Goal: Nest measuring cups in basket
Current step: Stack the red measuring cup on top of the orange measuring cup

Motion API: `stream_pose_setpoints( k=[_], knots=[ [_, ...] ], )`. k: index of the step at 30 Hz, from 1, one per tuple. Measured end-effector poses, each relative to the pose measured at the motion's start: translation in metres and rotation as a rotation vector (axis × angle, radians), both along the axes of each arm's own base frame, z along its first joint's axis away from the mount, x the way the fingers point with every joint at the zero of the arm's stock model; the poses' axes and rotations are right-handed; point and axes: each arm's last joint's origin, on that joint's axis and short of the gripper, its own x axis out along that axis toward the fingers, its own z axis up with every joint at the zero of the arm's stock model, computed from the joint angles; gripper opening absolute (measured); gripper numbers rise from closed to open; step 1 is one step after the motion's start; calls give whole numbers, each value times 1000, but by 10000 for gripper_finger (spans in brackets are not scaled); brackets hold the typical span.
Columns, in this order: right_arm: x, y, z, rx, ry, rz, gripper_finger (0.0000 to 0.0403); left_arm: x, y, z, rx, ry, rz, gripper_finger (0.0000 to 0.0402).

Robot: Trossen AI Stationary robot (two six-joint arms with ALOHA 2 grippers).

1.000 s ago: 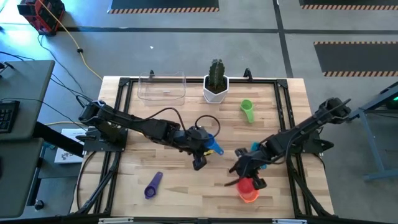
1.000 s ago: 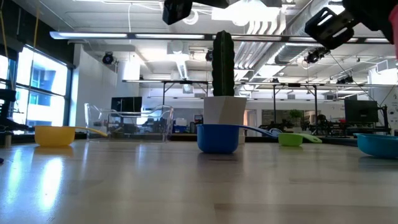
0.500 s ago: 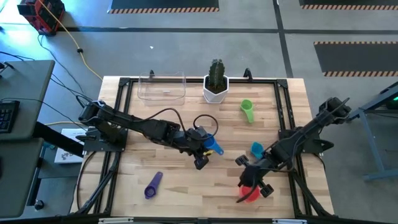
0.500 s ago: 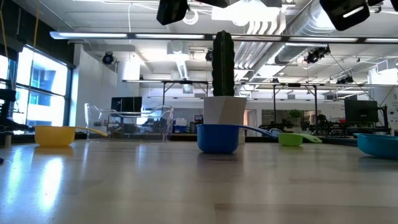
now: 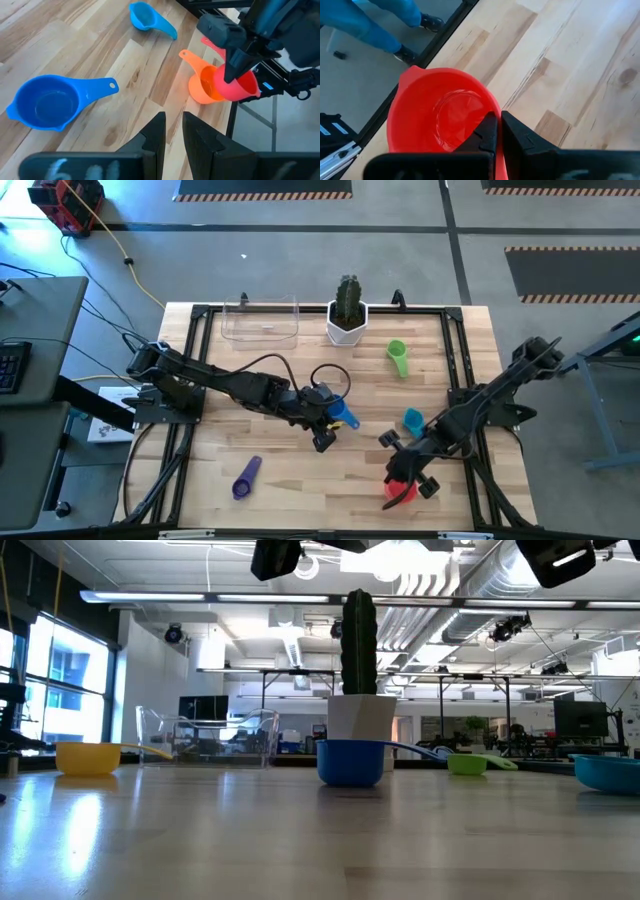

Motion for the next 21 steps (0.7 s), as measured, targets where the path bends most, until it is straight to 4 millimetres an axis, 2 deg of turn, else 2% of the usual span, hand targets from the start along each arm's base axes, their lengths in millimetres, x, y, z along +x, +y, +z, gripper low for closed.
stream_pose_setpoints(
  k=[7, 21],
  knots=[
    [5, 7, -18, -48, 48, 3, 0, 0, 0, 0, 2, 0, 1, 55],
    [3, 6, -21, -56, 92, -5, 0, 0, 0, 0, 2, 1, 1, 55]
  ],
)
